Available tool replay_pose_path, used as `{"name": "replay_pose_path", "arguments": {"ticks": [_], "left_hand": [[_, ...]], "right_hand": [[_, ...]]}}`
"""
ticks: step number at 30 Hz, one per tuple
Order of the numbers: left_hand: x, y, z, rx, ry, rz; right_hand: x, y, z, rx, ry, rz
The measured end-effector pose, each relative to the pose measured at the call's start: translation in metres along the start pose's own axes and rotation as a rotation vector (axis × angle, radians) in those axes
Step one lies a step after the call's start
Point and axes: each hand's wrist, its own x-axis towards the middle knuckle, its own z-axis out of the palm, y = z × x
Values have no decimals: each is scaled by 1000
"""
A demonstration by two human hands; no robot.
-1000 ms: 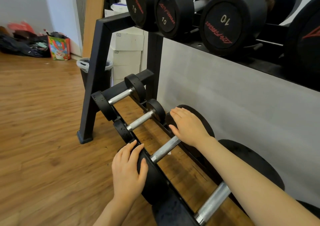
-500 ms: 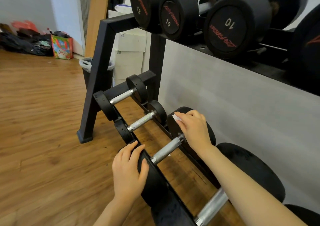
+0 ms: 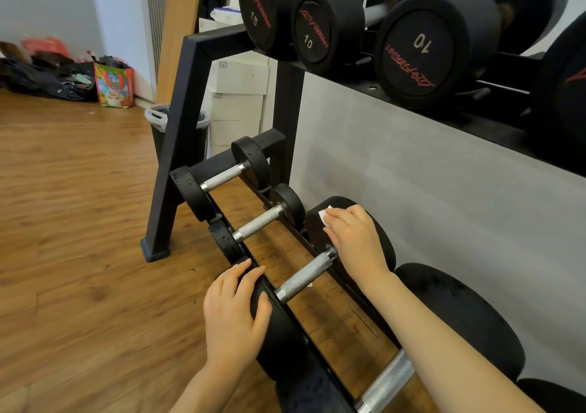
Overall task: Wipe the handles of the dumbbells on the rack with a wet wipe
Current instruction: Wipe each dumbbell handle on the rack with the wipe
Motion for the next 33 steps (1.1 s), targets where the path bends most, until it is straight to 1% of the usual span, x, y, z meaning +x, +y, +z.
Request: {"name": "replay_pose_path", "arguments": {"ticks": [4, 7, 10, 12, 14, 17, 21, 25, 33], "left_hand": [[5, 4, -8, -74, -21, -64], [12, 2, -14, -142, -3, -115], [25, -7, -16, -131, 49, -191], [36, -10, -19, -74, 57, -221], [50, -8, -25, 3, 30, -213], [71, -5, -40, 119, -5, -189], [96, -11, -58, 184, -6, -161], [126, -39, -56, 207, -26, -145], [172, -108, -23, 176, -195, -78]], "right_hand": [[-4, -3, 0, 50, 22, 31], [-7, -1, 1, 80, 20, 17], [-8, -3, -1, 138, 35, 22], [-8, -8, -3, 164, 61, 27], [-8, -15, -6, 205, 85, 34], [-5, -27, -8, 288, 79, 21], [4, -48, -3, 348, 61, 19], [24, -61, 38, 353, 13, 16], [67, -80, 108, 287, -59, 96]]}}
